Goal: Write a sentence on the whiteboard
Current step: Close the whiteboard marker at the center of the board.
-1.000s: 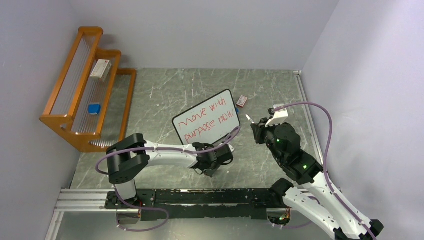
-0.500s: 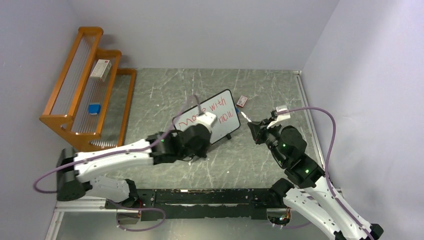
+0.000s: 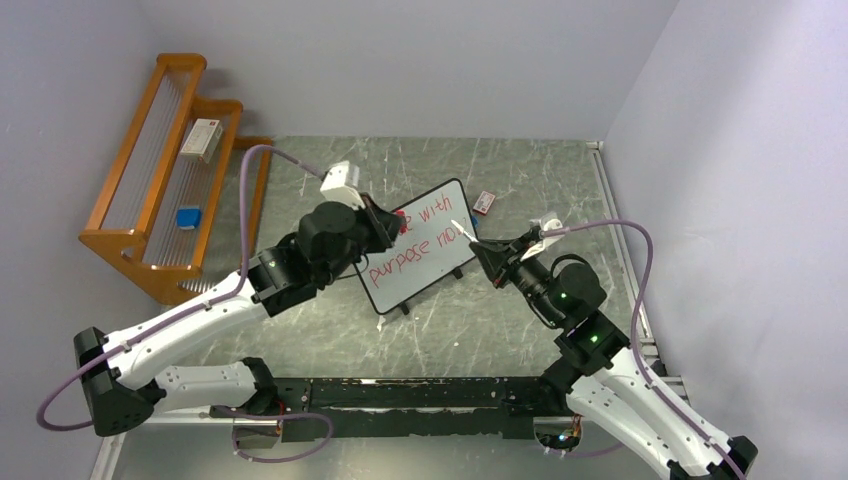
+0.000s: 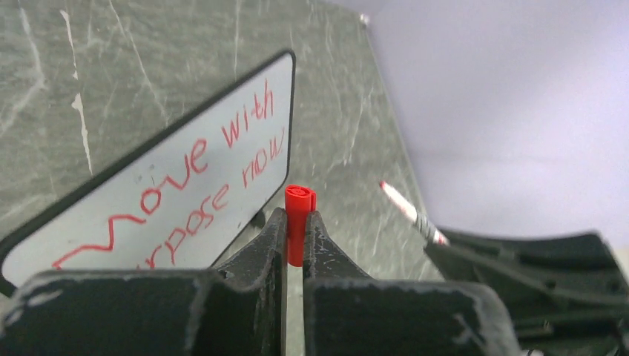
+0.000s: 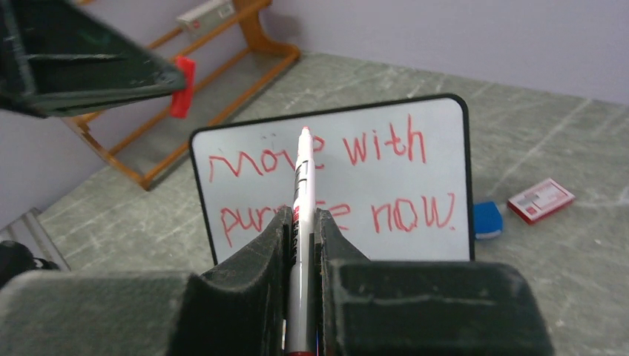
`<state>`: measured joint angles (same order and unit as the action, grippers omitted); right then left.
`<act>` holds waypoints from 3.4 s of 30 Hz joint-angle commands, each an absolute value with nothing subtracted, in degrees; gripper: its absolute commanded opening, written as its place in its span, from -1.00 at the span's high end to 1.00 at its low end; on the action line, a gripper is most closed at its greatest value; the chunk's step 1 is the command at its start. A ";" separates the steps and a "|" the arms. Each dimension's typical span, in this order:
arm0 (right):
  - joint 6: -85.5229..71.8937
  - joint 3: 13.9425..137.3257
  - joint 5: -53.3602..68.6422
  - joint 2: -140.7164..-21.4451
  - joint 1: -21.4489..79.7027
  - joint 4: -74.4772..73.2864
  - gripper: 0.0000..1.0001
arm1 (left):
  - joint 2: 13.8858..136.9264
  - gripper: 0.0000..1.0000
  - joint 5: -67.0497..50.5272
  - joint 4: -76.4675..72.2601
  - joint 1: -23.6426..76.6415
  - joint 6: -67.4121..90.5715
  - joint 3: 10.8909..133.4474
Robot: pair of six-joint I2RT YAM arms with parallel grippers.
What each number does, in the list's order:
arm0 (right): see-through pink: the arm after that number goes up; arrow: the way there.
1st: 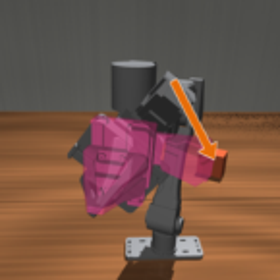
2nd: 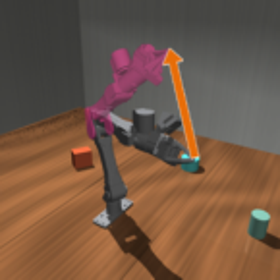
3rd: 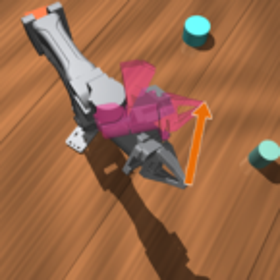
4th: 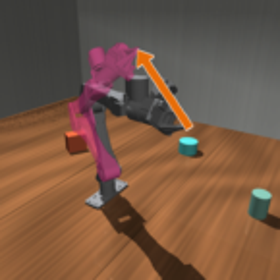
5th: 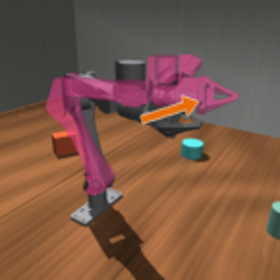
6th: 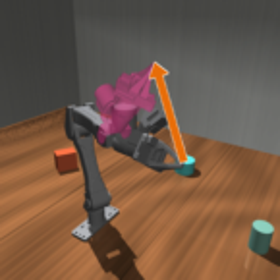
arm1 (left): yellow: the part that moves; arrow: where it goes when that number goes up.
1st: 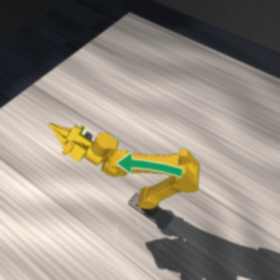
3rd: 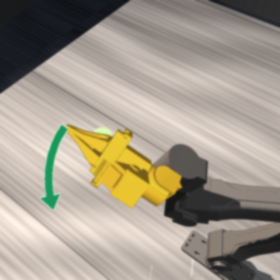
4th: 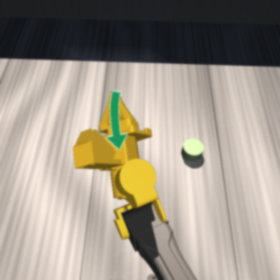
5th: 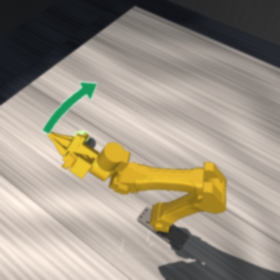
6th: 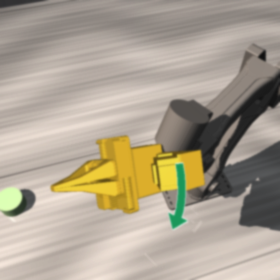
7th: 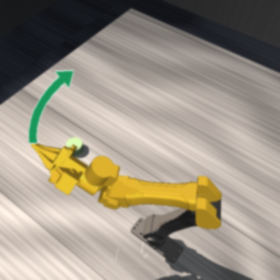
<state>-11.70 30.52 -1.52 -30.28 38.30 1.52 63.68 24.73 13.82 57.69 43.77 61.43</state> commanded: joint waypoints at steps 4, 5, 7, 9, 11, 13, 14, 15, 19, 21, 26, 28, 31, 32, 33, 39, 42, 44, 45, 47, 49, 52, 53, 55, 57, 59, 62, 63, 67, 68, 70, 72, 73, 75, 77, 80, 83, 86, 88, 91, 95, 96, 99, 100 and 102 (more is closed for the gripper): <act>-16.43 26.78 4.58 -30.15 38.06 18.41 1.00 | 61.31 0.90 22.47 -0.18 52.54 53.05 58.08; -17.49 25.71 5.27 -30.08 38.06 20.52 1.00 | 60.72 0.90 21.89 -2.74 52.11 54.38 56.79; -18.81 24.21 5.82 -30.17 38.14 24.90 1.00 | 59.95 0.90 21.27 -5.52 51.59 57.74 54.92; -19.38 23.19 5.97 -30.67 38.38 28.66 1.00 | 59.59 0.90 21.20 -7.35 51.43 61.39 53.24; -19.67 22.40 5.87 -31.47 38.71 32.07 1.00 | 58.78 0.90 21.23 -10.50 51.33 65.02 50.79; -19.75 22.37 5.57 -33.04 39.06 34.40 1.00 | 58.04 0.90 21.71 -14.00 51.35 67.93 48.41; -19.77 22.55 5.65 -34.09 39.17 35.30 1.00 | 57.87 0.90 22.05 -15.26 51.33 68.51 47.59; -19.78 22.62 5.91 -35.03 39.43 36.35 1.00 | 57.81 0.90 22.29 -16.00 51.33 69.13 47.21; -20.15 22.66 5.34 -38.34 40.82 40.72 1.00 | 57.82 0.90 22.81 -17.74 51.37 70.85 46.39; -20.15 22.95 4.75 -40.21 41.84 41.70 1.00 | 57.68 0.90 23.35 -19.98 51.33 71.62 45.36; -17.53 23.87 1.59 -42.54 46.78 42.29 1.00 | 57.74 0.90 24.03 -22.40 51.37 72.24 44.14; -16.35 24.18 0.27 -42.94 48.38 42.32 1.00 | 57.82 0.90 24.13 -22.36 51.40 72.22 44.21; -15.74 24.21 -0.94 -43.55 49.64 42.75 1.00 | 57.52 0.90 24.23 -22.86 51.34 72.25 43.79; -15.67 24.18 -1.66 -43.59 49.83 42.87 1.00 | 57.45 0.90 24.18 -22.81 51.33 72.31 43.70; -15.53 24.13 -2.26 -43.55 50.03 42.93 1.00 | 57.41 0.90 24.12 -22.65 51.35 72.27 43.68; -15.52 23.48 -4.29 -43.30 50.79 43.96 1.00 | 57.48 0.90 23.30 -22.81 51.41 72.64 43.20; -15.80 23.30 -4.65 -43.11 50.88 44.19 1.00 | 57.54 0.90 23.27 -22.61 51.35 72.89 43.14; -16.03 23.09 -4.99 -43.07 50.87 44.34 1.00 | 57.65 0.90 22.76 -23.49 51.35 73.03 42.74; -16.20 23.03 -5.05 -43.26 50.85 44.38 1.00 | 57.73 0.90 22.57 -23.44 51.34 73.04 42.74; -16.30 23.08 -5.18 -43.45 50.84 44.45 1.00 | 57.99 0.90 22.07 -23.34 51.37 72.89 43.01; -16.55 23.14 -5.42 -43.64 50.89 44.47 1.00 | 58.12 0.90 21.61 -23.36 51.38 73.02 43.11; -16.67 23.30 -5.62 -44.29 50.89 44.54 1.00 | 58.10 0.90 21.46 -23.85 51.37 73.08 42.85; -16.77 23.37 -5.49 -44.42 50.89 44.58 1.00 | 58.14 0.90 21.42 -23.96 51.40 73.31 42.74; -16.98 23.38 -5.35 -44.86 50.89 44.78 1.00 | 58.22 0.90 21.28 -24.44 51.35 73.67 42.47; -16.96 23.38 -5.01 -45.07 50.83 44.89 1.00 | 58.33 0.90 21.25 -24.64 51.34 73.95 42.41; -17.16 23.23 -4.67 -44.94 50.84 45.02 1.00 | 58.49 0.90 21.64 -24.43 51.36 74.20 42.53; -17.27 22.90 -4.88 -44.37 50.87 44.81 1.00 | 58.68 0.90 22.19 -24.19 51.33 73.96 42.74; -17.31 22.79 -5.04 -44.12 50.92 44.76 1.00 | 58.77 0.90 22.30 -24.13 51.37 73.85 42.79; -16.95 23.06 -5.21 -43.81 50.98 43.88 1.00 | 58.72 0.90 23.38 -23.78 51.35 73.51 42.80; -16.96 23.03 -5.14 -43.79 50.98 43.85 1.00 | 58.69 0.90 23.71 -23.81 51.33 73.34 42.80; -16.96 23.09 -5.01 -43.85 50.96 43.81 1.00 | 58.53 0.90 24.26 -23.71 51.36 73.06 42.80; -17.06 23.03 -5.01 -43.94 50.96 43.92 1.00 | 58.34 0.90 24.43 -23.57 51.33 72.67 42.95; -17.05 23.10 -4.94 -44.01 50.97 43.86 1.00 | 58.28 0.90 24.50 -23.56 51.35 72.54 43.05; -17.20 23.16 -4.68 -44.14 50.98 43.98 1.00 | 58.19 0.90 24.52 -23.33 51.34 72.52 43.15; -17.37 23.12 -4.50 -44.25 50.97 44.32 1.00 | 58.26 0.90 24.30 -23.69 51.33 72.23 43.07; -17.40 23.45 -4.02 -44.32 50.97 44.13 1.00 | 58.44 0.90 24.10 -23.40 51.33 72.37 43.20; -17.59 23.58 -3.94 -44.30 50.98 43.92 1.00 | 58.44 0.90 23.94 -23.97 51.38 72.49 42.94; -17.59 23.86 -3.72 -44.38 50.97 43.70 1.00 | 58.58 0.90 23.97 -23.89 51.36 72.51 43.07; -17.66 23.95 -3.46 -44.38 50.96 43.68 1.00 | 58.61 0.90 24.12 -23.95 51.33 72.47 43.07; -17.65 23.91 -3.48 -44.22 50.98 43.56 1.00 | 58.62 0.90 24.39 -23.88 51.36 72.39 43.15; -17.62 23.97 -3.59 -44.27 50.97 43.39 1.00 | 58.71 0.90 24.30 -24.17 51.33 72.41 43.28; -17.59 24.07 -3.45 -44.34 50.98 43.25 1.00 | 58.79 0.90 24.31 -24.21 51.37 72.35 43.32; -17.67 24.14 -3.30 -44.51 50.98 43.40 1.00 | 58.83 0.90 24.52 -24.17 51.36 72.12 43.50; -17.67 24.24 -3.24 -44.55 50.98 43.29 1.00 | 58.81 0.90 24.74 -24.19 51.34 71.81 43.53; -17.73 24.02 -3.40 -44.52 50.98 43.41 1.00 | 58.68 0.90 25.33 -23.87 51.33 71.55 43.68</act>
<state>-17.52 22.76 -4.03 -44.62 50.59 42.09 58.50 23.24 -21.65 51.79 72.90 42.94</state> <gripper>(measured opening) 0.140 0.084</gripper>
